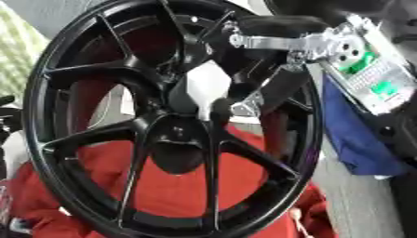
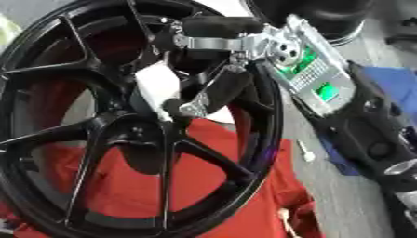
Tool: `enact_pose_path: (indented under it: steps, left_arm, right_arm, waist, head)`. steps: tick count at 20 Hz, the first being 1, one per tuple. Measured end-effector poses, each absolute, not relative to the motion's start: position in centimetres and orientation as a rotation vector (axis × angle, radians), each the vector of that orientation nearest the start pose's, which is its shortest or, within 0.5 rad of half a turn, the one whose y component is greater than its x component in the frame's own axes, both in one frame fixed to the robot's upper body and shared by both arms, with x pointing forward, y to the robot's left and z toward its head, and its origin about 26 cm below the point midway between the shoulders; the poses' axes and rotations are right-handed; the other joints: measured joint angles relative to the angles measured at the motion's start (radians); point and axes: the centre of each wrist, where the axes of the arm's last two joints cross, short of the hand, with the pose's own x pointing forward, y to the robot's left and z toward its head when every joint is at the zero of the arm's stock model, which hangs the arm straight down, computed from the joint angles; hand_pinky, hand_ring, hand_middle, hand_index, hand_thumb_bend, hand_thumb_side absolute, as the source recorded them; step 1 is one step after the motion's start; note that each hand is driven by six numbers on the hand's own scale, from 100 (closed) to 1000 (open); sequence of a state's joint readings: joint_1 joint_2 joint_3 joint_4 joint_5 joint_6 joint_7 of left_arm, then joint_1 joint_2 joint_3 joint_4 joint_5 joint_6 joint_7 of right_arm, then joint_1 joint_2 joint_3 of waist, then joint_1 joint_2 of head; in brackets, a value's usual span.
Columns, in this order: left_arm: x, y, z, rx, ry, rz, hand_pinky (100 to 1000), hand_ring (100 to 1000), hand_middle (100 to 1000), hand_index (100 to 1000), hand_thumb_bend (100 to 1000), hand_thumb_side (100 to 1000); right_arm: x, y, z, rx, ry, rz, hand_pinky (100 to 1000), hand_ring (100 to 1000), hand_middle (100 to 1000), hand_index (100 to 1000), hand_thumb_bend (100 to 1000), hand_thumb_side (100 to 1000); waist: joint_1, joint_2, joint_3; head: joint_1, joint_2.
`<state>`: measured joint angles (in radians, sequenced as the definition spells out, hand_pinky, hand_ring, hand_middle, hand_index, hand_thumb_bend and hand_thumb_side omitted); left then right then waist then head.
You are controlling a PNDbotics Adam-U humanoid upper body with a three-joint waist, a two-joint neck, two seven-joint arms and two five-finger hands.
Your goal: Pull the pin out of the wheel hub.
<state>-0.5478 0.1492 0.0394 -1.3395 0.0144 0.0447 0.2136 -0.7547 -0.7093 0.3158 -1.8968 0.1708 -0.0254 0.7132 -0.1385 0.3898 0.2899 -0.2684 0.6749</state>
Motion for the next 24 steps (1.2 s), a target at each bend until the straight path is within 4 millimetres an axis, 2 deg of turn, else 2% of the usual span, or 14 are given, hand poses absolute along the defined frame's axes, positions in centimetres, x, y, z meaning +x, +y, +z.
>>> enact_pose_path:
  steps: [4, 6, 11, 18, 24]
  left_arm:
    - [40.6, 23.3, 11.0, 0.184, -1.835, 0.011, 656, 552, 498, 720, 128, 1000]
    - [40.7, 23.2, 11.0, 0.183, -1.836, 0.011, 656, 552, 498, 720, 127, 1000]
    - [40.7, 23.1, 11.0, 0.184, -1.834, 0.008, 656, 552, 498, 720, 128, 1000]
    - [40.7, 23.1, 11.0, 0.185, -1.831, 0.006, 657, 553, 499, 720, 130, 1000]
    - [40.6, 23.2, 10.7, 0.189, -1.823, 0.008, 657, 552, 499, 720, 132, 1000]
  right_arm:
    - [32.5, -21.5, 30.6, -0.228, -1.817, 1.852, 719, 807, 517, 702, 143, 222]
    - [32.5, -21.5, 30.5, -0.211, -1.811, 1.845, 710, 786, 467, 640, 103, 193]
    - [32.5, -21.6, 30.3, -0.17, -1.814, 1.814, 687, 737, 349, 515, 100, 100]
    - [32.3, -21.7, 30.6, -0.169, -1.839, 1.77, 679, 707, 292, 479, 100, 100]
    - [31.5, -22.1, 31.8, -0.214, -1.9, 1.686, 666, 686, 264, 464, 139, 100]
  waist:
    - [-0.002, 0.0, 0.002]
    - [-0.003, 0.0, 0.002]
    - [-0.003, 0.0, 0.002]
    - [-0.003, -0.002, -0.003]
    - [-0.003, -0.018, -0.012]
  head:
    - [-0.003, 0.0]
    - [-0.006, 0.0]
    - [-0.009, 0.0]
    - [-0.011, 0.001]
    - [-0.012, 0.006]
